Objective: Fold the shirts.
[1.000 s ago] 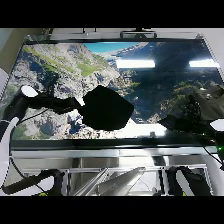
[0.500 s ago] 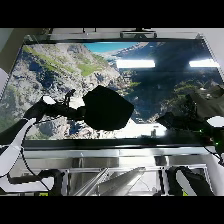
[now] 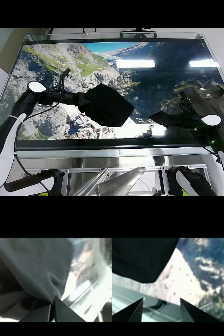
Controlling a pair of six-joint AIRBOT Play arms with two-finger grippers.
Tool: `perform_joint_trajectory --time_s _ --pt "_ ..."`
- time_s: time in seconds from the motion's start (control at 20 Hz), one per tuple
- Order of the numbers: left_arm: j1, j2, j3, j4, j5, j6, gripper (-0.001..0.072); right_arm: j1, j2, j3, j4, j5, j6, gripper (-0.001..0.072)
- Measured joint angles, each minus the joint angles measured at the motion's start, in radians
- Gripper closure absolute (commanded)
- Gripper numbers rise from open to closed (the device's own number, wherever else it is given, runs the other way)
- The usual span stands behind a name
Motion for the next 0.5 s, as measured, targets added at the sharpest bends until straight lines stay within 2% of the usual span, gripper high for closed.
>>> perform_joint_trajectory --time_s 0.15,0.5 --pt "0.001 0.034 0.064 -0.016 -0.010 0.000 0.0685 0.016 -0.109 0.000 0.076 -0.037 -0.064 0.0207" --pt "-0.005 0.074 0.256 -0.098 -0.020 0.012 0.0684 0.202 -0.418 0.020 0.447 -0.109 -0.317 0.0209"
